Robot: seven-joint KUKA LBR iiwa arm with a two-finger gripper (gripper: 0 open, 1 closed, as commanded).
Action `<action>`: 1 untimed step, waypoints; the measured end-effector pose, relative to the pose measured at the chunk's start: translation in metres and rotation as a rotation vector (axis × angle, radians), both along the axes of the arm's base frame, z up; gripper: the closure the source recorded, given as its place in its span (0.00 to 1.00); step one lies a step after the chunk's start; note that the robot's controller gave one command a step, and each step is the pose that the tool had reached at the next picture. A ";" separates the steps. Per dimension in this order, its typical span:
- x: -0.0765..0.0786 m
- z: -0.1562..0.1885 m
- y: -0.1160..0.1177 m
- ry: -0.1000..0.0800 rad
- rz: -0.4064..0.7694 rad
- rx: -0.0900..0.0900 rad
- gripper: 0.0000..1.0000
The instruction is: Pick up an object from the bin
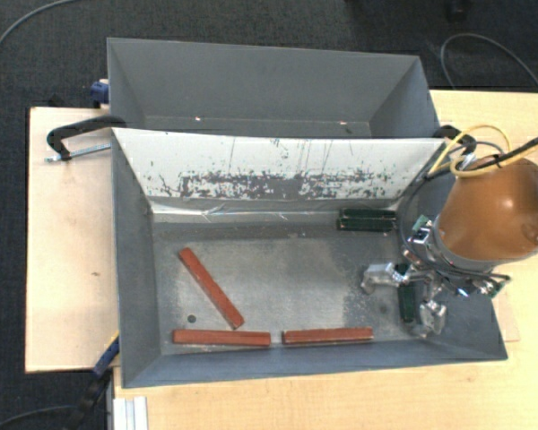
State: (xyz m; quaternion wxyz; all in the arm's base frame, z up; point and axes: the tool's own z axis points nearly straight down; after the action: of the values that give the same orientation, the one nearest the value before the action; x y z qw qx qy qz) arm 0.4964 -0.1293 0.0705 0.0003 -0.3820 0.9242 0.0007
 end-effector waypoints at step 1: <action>-0.006 0.003 -0.018 0.004 0.306 0.013 0.00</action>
Offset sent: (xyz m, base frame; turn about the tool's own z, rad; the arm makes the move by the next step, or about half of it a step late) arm -0.0048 -0.0257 0.0038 -0.3087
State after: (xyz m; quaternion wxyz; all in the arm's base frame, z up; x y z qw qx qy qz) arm 0.4907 -0.1471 0.0736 0.0006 -0.5184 0.8551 0.0073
